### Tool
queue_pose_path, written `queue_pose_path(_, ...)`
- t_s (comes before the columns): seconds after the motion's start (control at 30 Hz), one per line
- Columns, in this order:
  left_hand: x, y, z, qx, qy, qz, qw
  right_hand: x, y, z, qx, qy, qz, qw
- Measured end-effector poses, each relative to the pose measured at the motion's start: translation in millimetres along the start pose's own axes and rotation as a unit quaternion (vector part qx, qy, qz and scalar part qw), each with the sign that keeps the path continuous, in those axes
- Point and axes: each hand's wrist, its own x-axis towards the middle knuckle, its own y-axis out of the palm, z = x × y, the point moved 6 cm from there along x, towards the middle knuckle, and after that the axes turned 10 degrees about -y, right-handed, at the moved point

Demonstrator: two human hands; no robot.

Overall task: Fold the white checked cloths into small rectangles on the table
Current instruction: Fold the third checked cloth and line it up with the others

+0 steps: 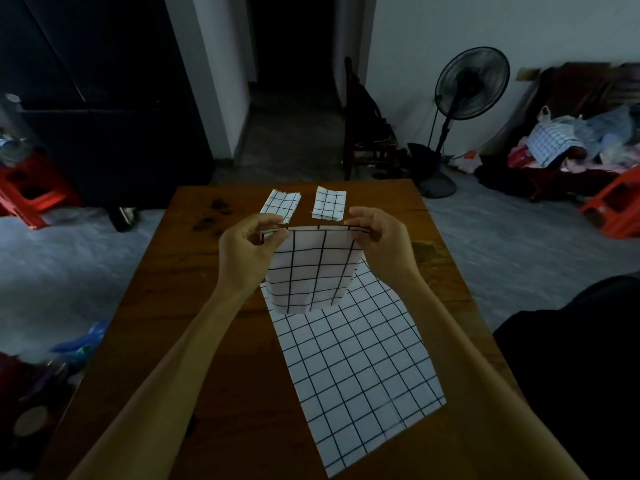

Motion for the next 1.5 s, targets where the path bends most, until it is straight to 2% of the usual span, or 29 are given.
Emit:
queue_pose_path(0.37,-7,-8,12,0.021,-0.013,-0.001,1.000,0,-7,0,0.030,-0.004,-0.042,0.999)
queue_pose_path(0.57,-9,-4,4,0.011,0.009,-0.013,1.000,-4,-7,-3,-0.033,-0.007,-0.035,0.999)
queue_pose_path(0.63,-12,2,1,0.016,0.024,-0.003,1.000,-6,1,9,-0.111,-0.054,-0.007,0.992)
queue_pose_path(0.73,-15,13,-1,0.026,0.047,0.022,0.998,-6,32,30,-0.189,-0.136,0.107,0.967)
queue_pose_path(0.8,-18,18,-1,0.032,0.056,0.043,0.997,-3,54,36,-0.201,-0.163,0.170,0.951)
queue_pose_path(0.93,-19,13,-1,0.049,0.073,0.053,0.995,5,72,31,-0.242,-0.166,0.224,0.929)
queue_pose_path(1.13,-30,16,17,0.036,0.024,0.083,0.996,7,60,32,-0.124,-0.150,0.160,0.968)
queue_pose_path(1.3,-39,20,30,0.033,0.021,0.027,0.999,3,60,34,-0.108,-0.146,0.167,0.969)
queue_pose_path(1.5,-38,24,24,0.019,0.022,0.024,0.999,3,63,42,-0.082,-0.138,0.177,0.971)
